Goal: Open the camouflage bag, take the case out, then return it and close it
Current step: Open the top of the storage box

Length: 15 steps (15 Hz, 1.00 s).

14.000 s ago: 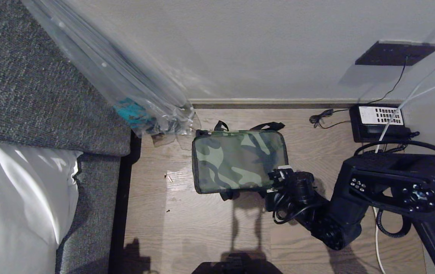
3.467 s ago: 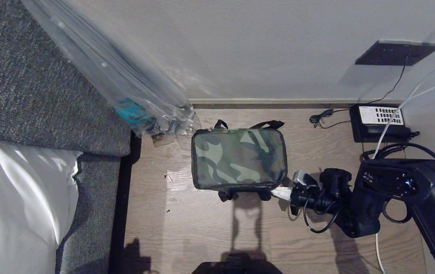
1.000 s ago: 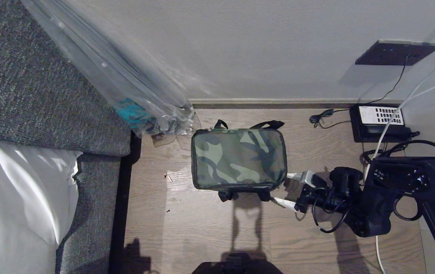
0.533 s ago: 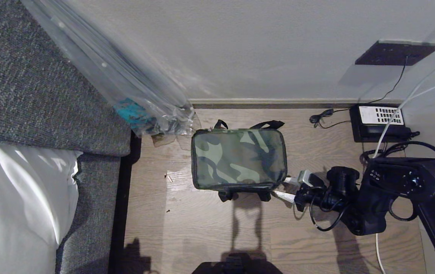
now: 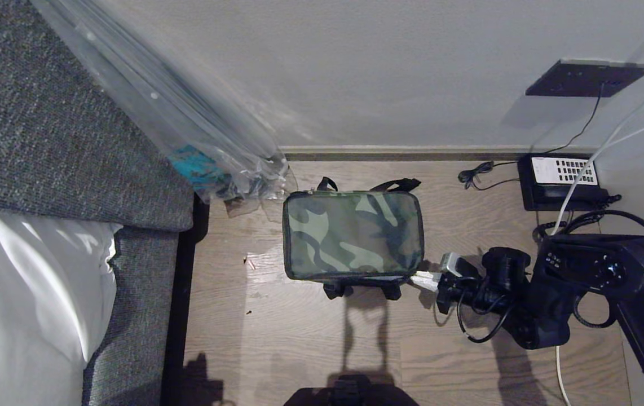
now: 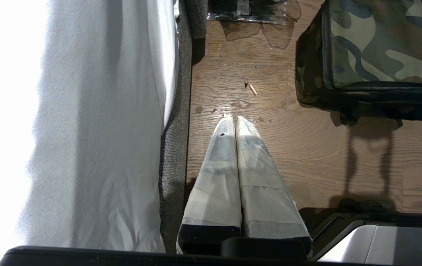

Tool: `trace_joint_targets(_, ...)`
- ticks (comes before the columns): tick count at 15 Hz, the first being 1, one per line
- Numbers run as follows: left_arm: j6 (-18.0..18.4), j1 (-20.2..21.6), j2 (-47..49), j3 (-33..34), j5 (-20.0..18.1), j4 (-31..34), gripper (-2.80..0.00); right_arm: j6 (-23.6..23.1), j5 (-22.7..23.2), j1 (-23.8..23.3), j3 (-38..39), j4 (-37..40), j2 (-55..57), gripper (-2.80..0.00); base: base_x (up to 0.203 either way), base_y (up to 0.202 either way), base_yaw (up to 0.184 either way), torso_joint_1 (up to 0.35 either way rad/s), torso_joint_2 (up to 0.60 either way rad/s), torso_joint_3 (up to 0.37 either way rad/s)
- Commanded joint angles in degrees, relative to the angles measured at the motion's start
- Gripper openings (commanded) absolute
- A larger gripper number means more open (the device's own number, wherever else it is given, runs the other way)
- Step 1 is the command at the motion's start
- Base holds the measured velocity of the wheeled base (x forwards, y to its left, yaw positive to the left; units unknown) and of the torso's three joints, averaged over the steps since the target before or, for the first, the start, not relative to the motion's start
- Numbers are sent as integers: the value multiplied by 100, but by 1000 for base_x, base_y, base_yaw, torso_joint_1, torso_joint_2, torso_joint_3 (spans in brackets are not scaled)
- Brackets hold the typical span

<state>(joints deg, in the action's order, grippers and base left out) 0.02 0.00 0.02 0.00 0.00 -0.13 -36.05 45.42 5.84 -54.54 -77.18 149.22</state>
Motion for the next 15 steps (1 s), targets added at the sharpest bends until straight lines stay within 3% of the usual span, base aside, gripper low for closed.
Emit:
trace_joint_targets(1, -2, 2, -2, 0, 0, -4, -280, -25, 28, -12, 39, -30, -108, -280, 0, 0, 0, 0, 0, 0)
trace_joint_targets(15, 1, 7, -2, 0, 0, -4, -280, -99, 37, -465, 523, 498, -957, -280, 0, 0, 0, 0, 0, 0)
